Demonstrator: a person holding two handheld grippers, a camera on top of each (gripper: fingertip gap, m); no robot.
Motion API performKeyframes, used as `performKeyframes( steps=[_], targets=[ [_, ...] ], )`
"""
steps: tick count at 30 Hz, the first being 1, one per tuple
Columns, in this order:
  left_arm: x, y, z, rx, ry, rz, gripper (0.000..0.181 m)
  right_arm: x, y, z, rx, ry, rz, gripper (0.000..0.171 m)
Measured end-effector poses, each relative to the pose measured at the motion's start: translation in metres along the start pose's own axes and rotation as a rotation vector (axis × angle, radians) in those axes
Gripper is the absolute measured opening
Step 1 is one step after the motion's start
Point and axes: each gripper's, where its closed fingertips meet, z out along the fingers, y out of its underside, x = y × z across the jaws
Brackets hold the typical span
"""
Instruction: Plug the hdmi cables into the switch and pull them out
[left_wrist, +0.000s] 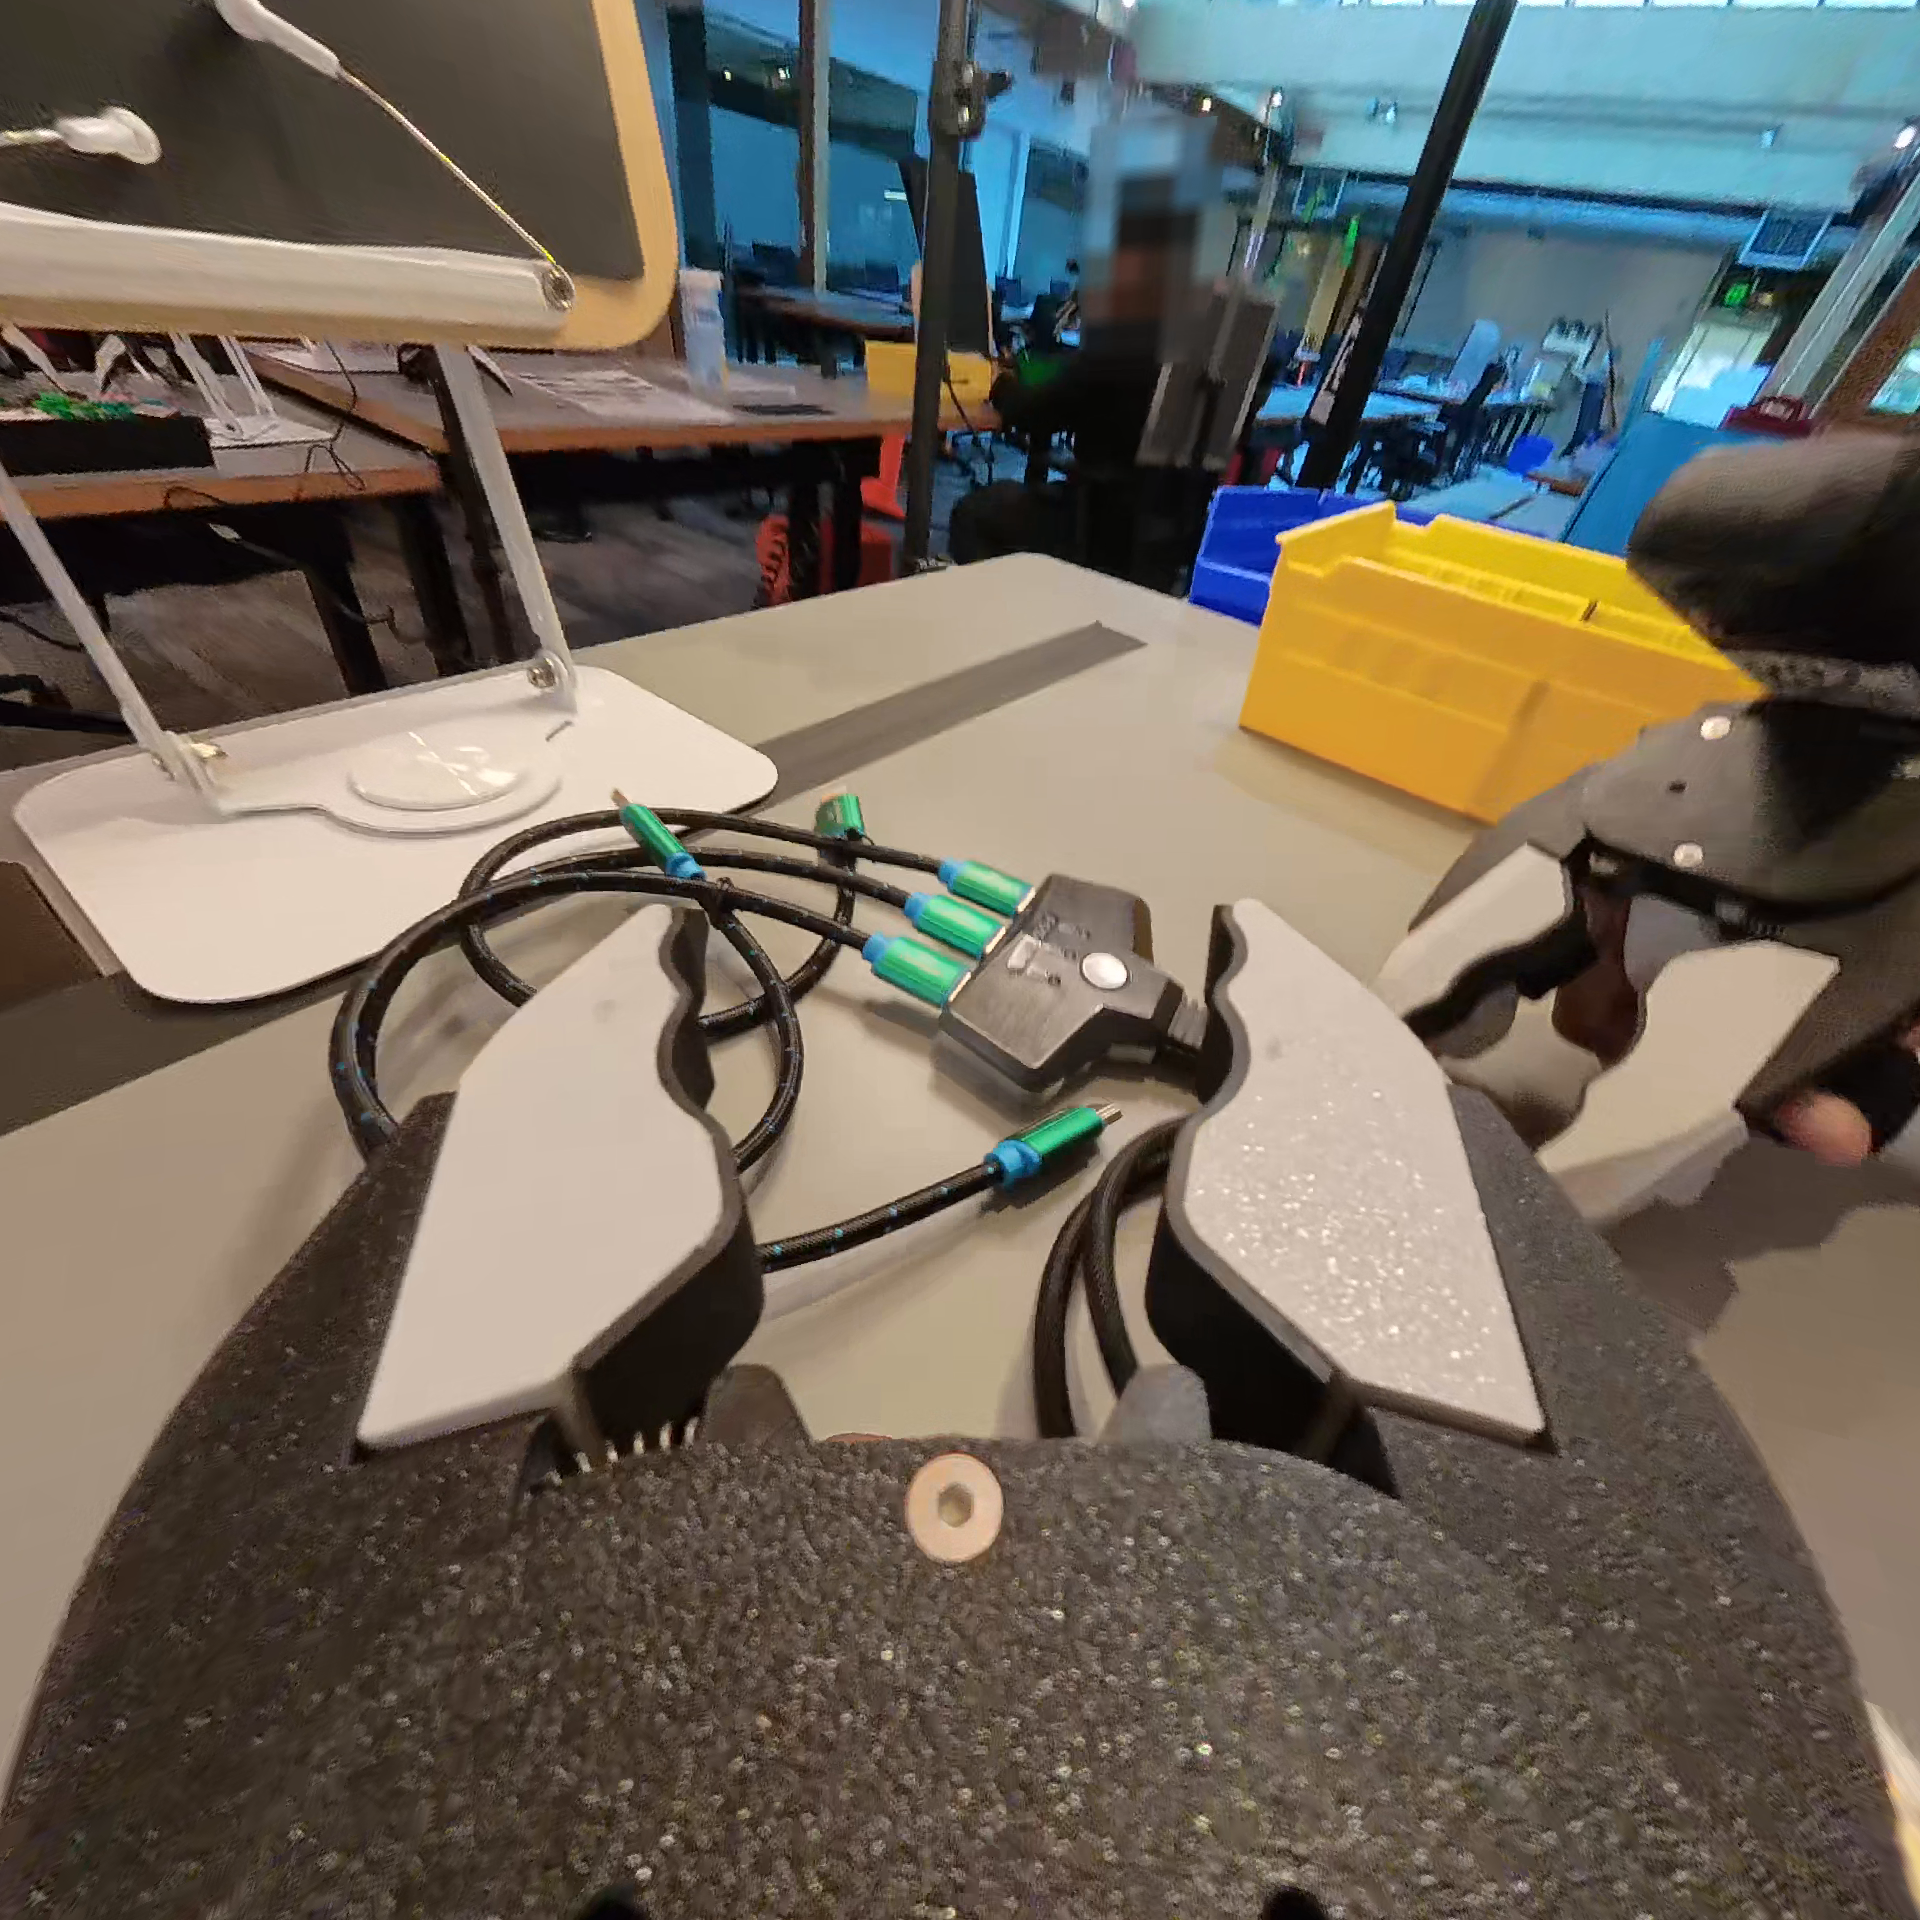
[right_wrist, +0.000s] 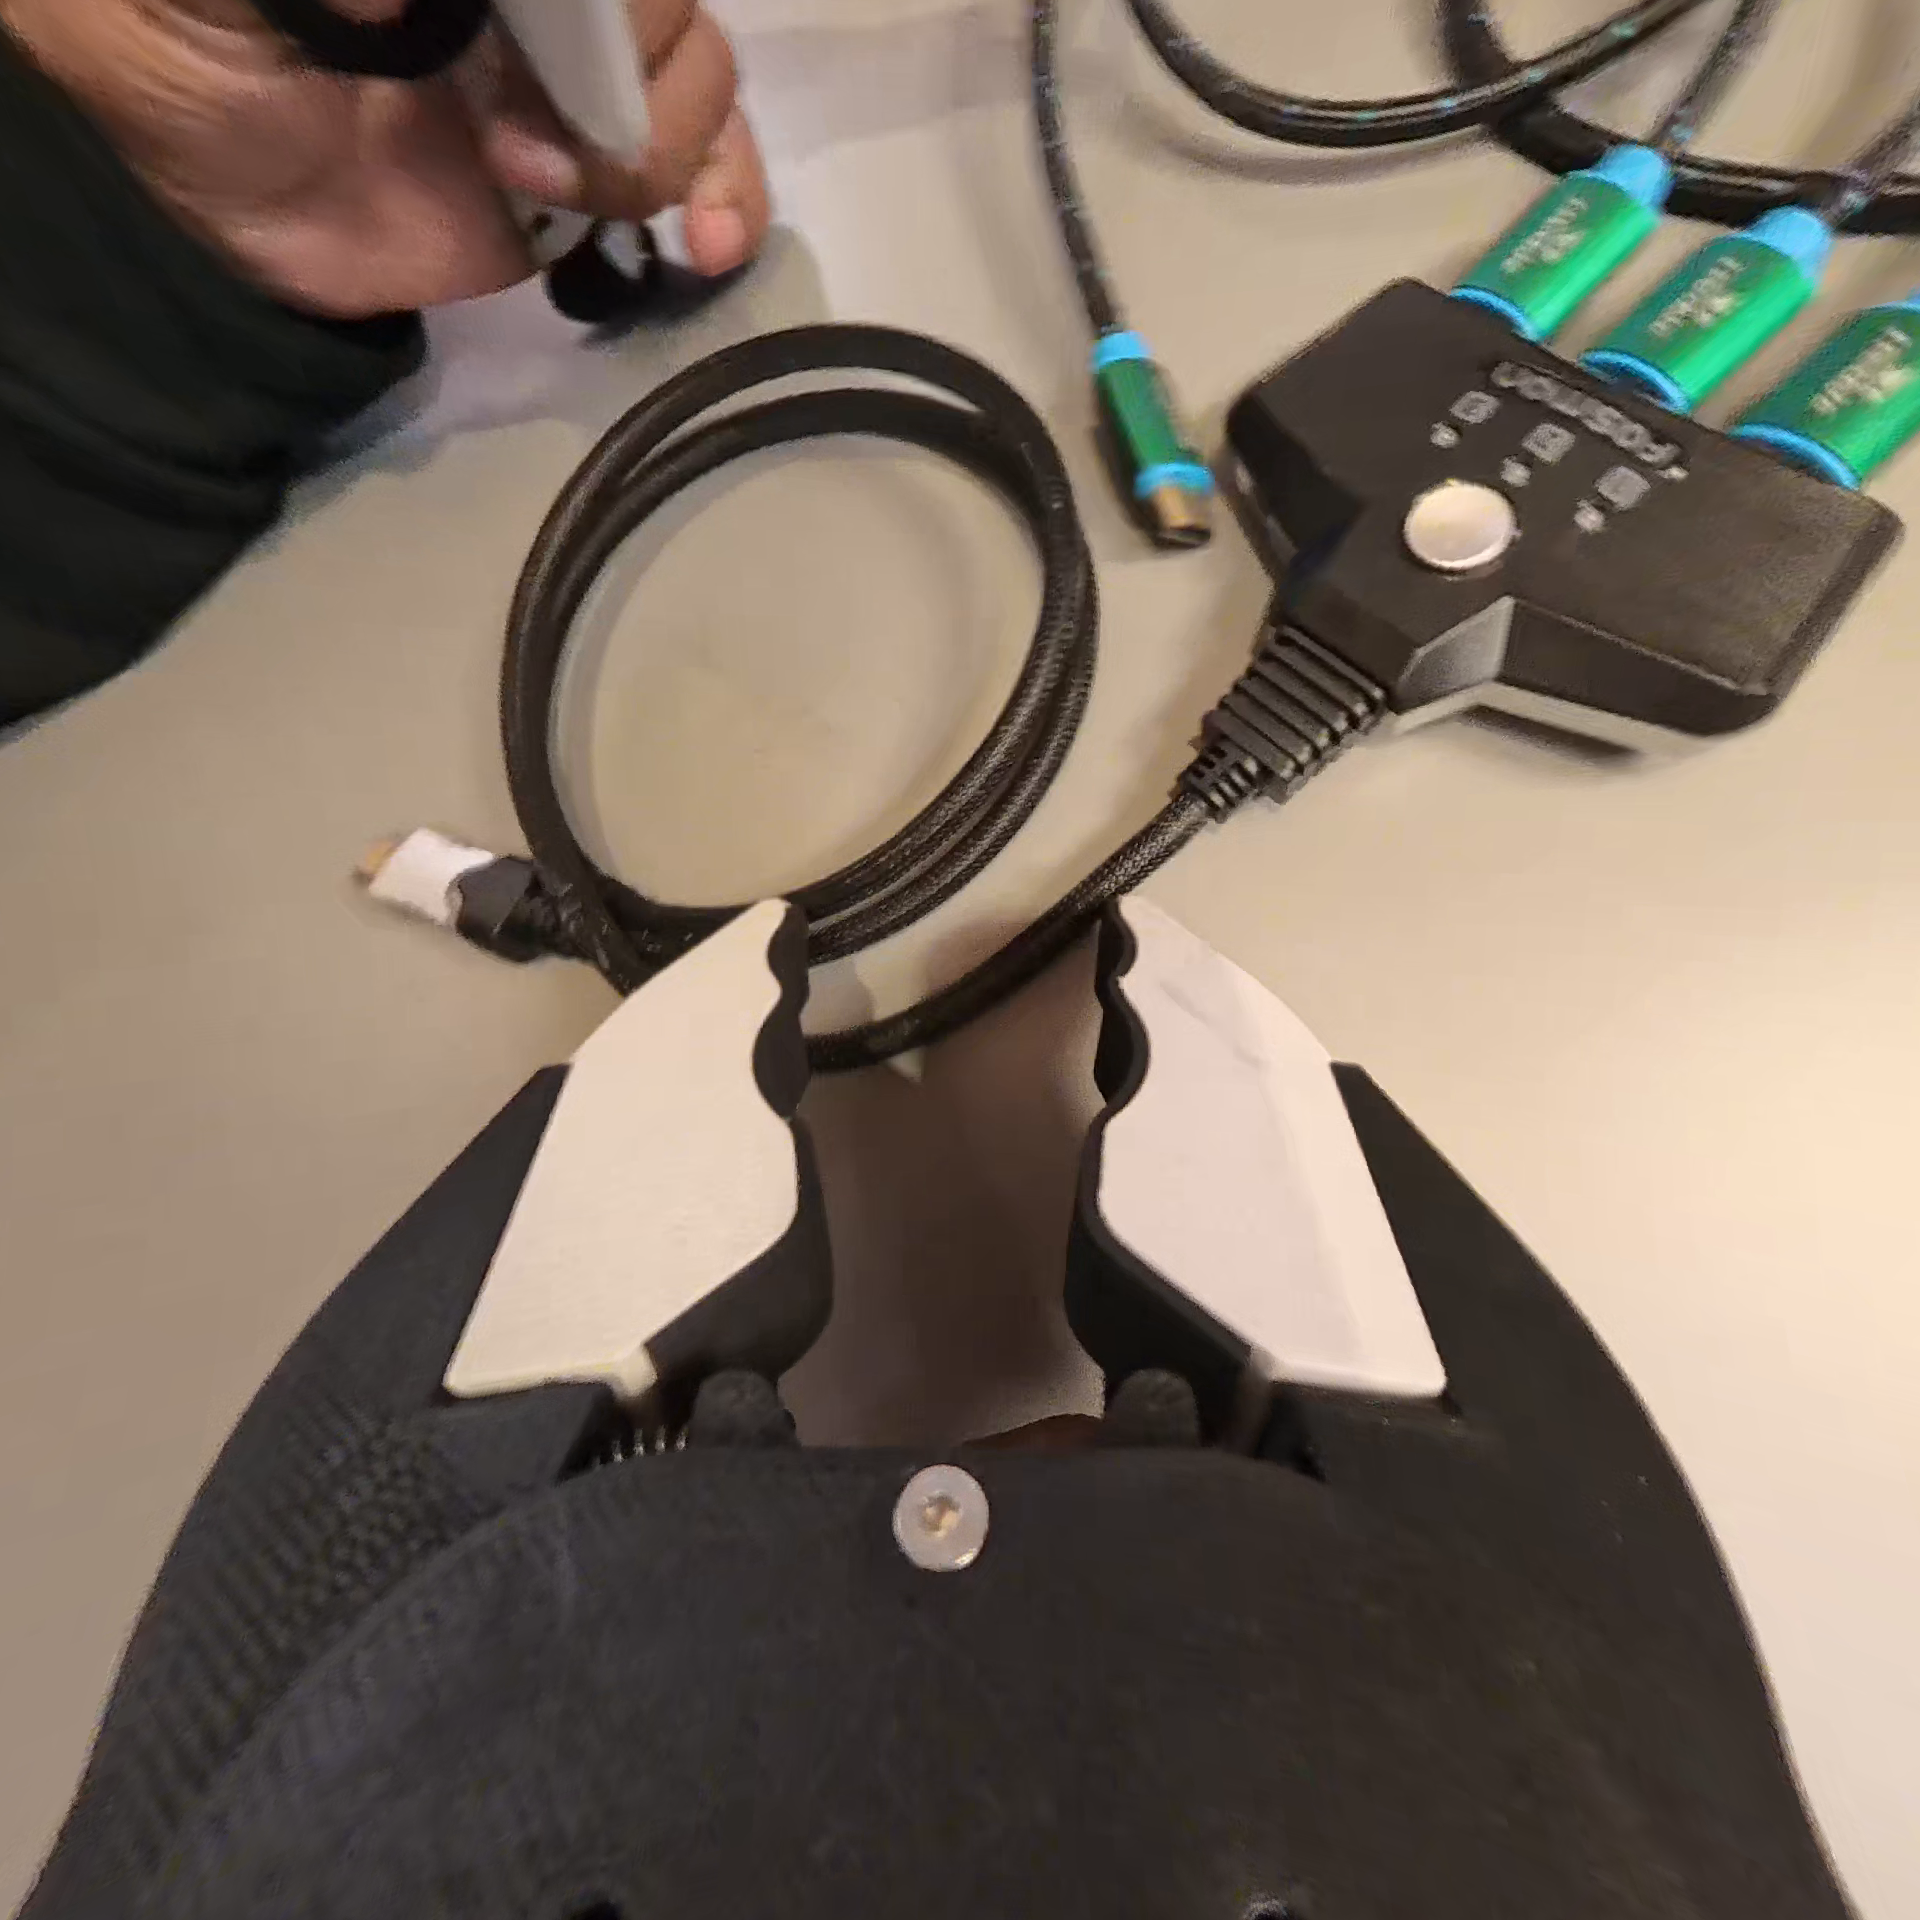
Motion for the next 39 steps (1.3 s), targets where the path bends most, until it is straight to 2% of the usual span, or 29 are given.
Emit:
performKeyframes(
  steps=[4,6,9,12,16,17,19,22,24,26,28,34,39],
  targets=[
    [-0.013,-0.003,-0.005,-0.046,-0.021,-0.021,0.095,-0.055,0.000,0.013,-0.027,-0.168,-0.080,0.046],
    [-0.017,-0.007,-0.012,-0.094,-0.024,-0.003,0.096,-0.057,-0.002,0.015,-0.032,-0.122,-0.138,0.046],
    [-0.014,-0.016,-0.030,-0.167,0.004,0.017,0.096,-0.019,-0.021,0.004,0.038,0.028,-0.163,0.048],
    [-0.004,-0.021,-0.042,-0.234,0.022,0.006,0.095,0.036,-0.043,-0.003,0.107,0.153,-0.088,0.058],
    [0.020,-0.013,-0.037,-0.324,0.063,-0.011,0.095,0.071,-0.049,0.015,0.079,0.112,0.027,0.076],
    [0.026,-0.009,-0.034,-0.342,0.072,-0.008,0.095,0.070,-0.048,0.021,0.070,0.083,0.044,0.074],
    [0.032,-0.002,-0.028,-0.374,0.069,-0.010,0.097,0.061,-0.048,0.025,0.066,0.048,0.051,0.058],
    [0.040,0.000,-0.022,-0.386,0.074,-0.031,0.098,0.045,-0.041,0.024,0.049,0.077,0.024,0.061],
    [0.043,-0.002,-0.021,-0.382,0.070,-0.029,0.098,0.019,-0.033,0.024,0.045,0.013,0.001,0.061],
    [0.044,-0.005,-0.022,-0.374,0.066,-0.020,0.099,-0.015,-0.025,0.024,0.041,-0.095,-0.033,0.053],
    [0.044,-0.006,-0.023,-0.377,0.051,-0.006,0.099,-0.034,-0.019,0.020,0.036,-0.121,-0.102,0.050],
    [0.039,-0.007,-0.022,-0.351,0.025,0.048,0.098,-0.026,-0.034,0.000,0.167,0.100,-0.518,0.048],
    [0.031,-0.001,-0.011,-0.274,-0.007,0.110,0.096,-0.026,-0.031,0.015,0.134,0.229,-0.839,0.048]
  ],
)
